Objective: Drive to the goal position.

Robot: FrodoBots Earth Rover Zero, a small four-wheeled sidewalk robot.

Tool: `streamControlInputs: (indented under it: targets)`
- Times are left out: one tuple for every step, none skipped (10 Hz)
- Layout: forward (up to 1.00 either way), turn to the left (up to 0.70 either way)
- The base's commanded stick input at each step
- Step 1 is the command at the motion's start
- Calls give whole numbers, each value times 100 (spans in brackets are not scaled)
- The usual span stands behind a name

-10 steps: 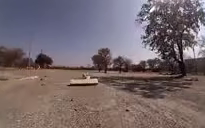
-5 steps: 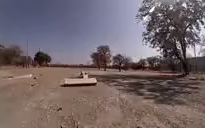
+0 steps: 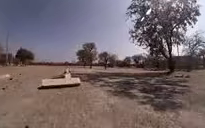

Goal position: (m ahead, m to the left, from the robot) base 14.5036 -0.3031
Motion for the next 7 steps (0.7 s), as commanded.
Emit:
streamControlInputs:
  targets:
    - [100,0]
    - [100,0]
    - [100,0]
    - [100,0]
    - [100,0]
    - [100,0]
    - [100,0]
